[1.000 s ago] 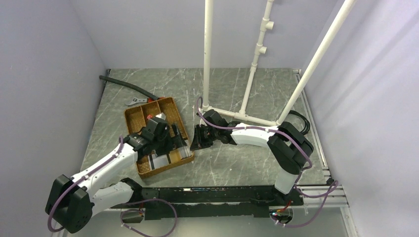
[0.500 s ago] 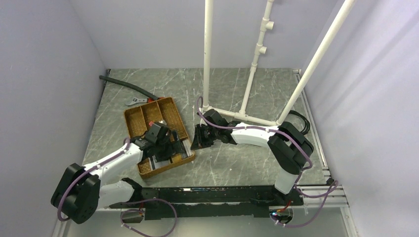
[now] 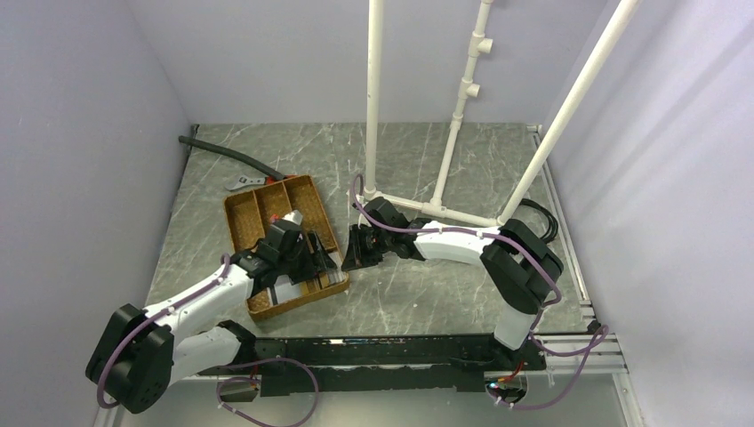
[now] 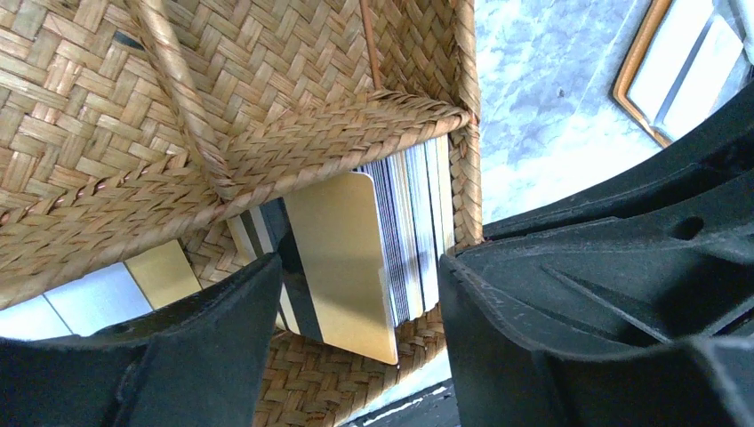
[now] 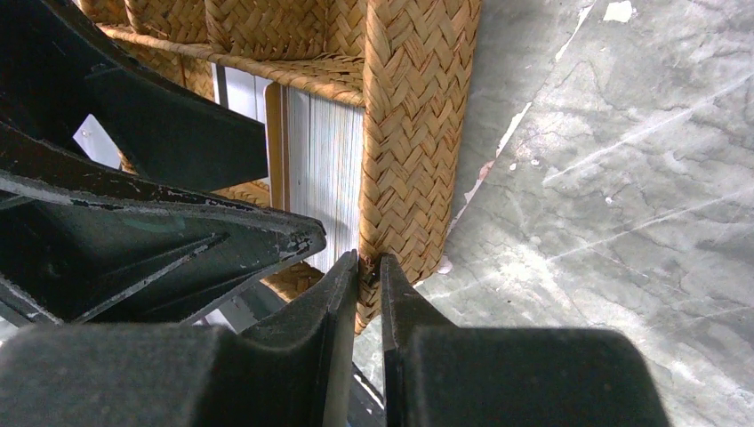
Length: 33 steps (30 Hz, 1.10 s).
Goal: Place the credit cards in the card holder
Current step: Pick up the credit card from the storage box.
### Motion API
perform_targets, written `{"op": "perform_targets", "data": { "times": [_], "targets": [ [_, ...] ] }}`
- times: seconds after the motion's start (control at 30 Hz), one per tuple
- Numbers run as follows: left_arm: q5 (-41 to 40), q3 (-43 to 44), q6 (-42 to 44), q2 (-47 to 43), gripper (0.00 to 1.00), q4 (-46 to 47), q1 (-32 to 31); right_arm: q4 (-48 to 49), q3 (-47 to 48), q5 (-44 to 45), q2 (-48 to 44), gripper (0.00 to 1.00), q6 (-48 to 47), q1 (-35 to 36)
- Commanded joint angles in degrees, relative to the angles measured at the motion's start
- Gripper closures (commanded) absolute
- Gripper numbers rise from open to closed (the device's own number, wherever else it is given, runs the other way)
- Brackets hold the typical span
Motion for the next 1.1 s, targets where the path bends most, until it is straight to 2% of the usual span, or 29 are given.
{"op": "perform_targets", "data": {
  "times": [0.0, 0.1, 0.23, 0.53, 0.67, 0.73, 0.9, 1.0, 1.07],
  "targets": [
    [0.4, 0.8, -0.9, -1.1, 0.34, 6.5, -0.1, 2.3, 2.1, -1.6, 1.0, 0.85, 0.3, 1.4],
    [-0.5, 0.3, -1.4, -2.9, 0.39, 5.8, -0.1, 2.3, 2.1, -1.6, 1.1, 0.86, 0.3, 1.5],
    [-1.7, 0.2, -1.6, -5.4, 0.52, 4.3, -0.1, 2.3, 2.3, -1.9, 1.4, 0.86, 0.4, 1.5],
    [-2.8, 1.3, -1.2, -6.7, 0.86, 0.7, -0.1, 1.2, 2.9, -1.6, 1.3, 0.86, 0.0, 1.5],
    [-3.3, 3.2, -1.0, -9.2, 1.0, -5.6, -0.1, 0.5, 2.9, -1.3, 1.1, 0.86, -0.4, 1.5],
    [-3.9, 6.4, -0.6, -10.5, 1.0, -12.0, -0.1, -0.3, 3.2, -1.3, 1.0, 0.86, -0.8, 1.5],
    [-5.6, 16.5, 1.0, -11.1, 1.0, -34.4, -0.1, -5.1, 4.4, 1.2, 0.0, 0.85, -4.7, 1.4],
    [-6.0, 20.8, 2.9, -12.1, 1.0, -43.2, -0.1, -10.5, 6.1, 5.5, -1.1, 0.83, -8.8, 1.3],
    [-5.4, 23.3, 4.6, -13.6, 1.0, -45.7, -0.1, -13.9, 7.2, 8.4, -2.2, 0.82, -10.9, 1.3]
  ]
}}
